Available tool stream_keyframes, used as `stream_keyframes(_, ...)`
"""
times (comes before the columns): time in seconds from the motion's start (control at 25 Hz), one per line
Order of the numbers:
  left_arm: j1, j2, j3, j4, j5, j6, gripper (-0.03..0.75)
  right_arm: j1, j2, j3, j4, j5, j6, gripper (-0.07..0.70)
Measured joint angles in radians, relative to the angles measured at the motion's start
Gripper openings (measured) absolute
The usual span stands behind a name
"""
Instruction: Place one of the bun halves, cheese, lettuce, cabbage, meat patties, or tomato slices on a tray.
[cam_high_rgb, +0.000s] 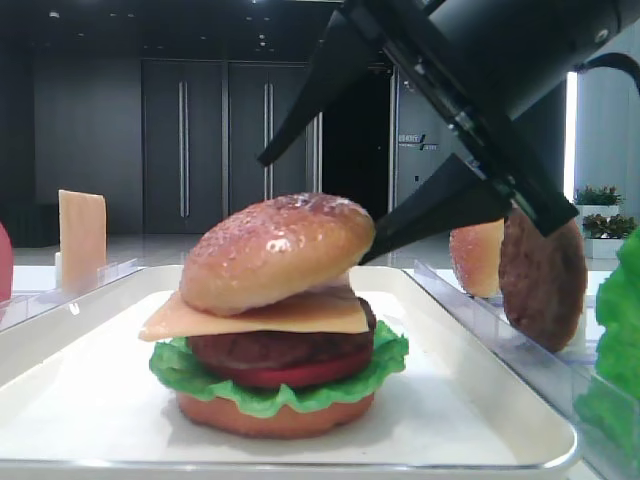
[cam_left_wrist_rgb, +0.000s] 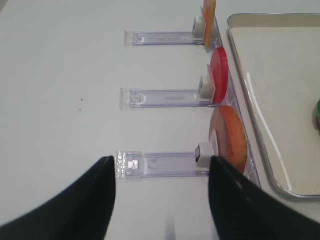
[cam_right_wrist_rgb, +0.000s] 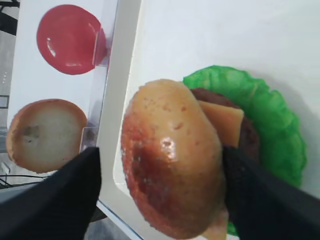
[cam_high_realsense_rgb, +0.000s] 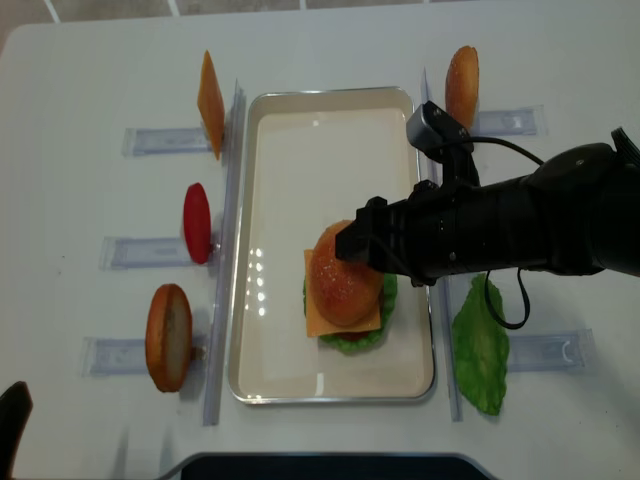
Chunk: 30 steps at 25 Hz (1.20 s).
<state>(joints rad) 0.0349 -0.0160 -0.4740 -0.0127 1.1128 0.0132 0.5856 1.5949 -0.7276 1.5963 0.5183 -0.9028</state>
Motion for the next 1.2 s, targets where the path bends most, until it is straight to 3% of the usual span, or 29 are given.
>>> stream_keyframes(0.28,0.0,0.0,0.0,0.0,0.0,0.0,0.454,0.0,0.0,-0.012,-0.074,-0.015,0.056,0.524)
stream_keyframes(0.68,0.0,0.0,0.0,0.0,0.0,0.0,0.454,0.0,0.0,-0.047,-0.302,-0.037,0.259,0.524)
stream_keyframes(0.92,0.0,0.0,0.0,0.0,0.0,0.0,0.454,0.0,-0.009,-0.059,-0.376,-0.039,0.318,0.526)
stream_keyframes(1.2,0.0,0.0,0.0,0.0,0.0,0.0,0.454,0.0,-0.1,-0.103,-0.587,-0.027,0.508,0.526)
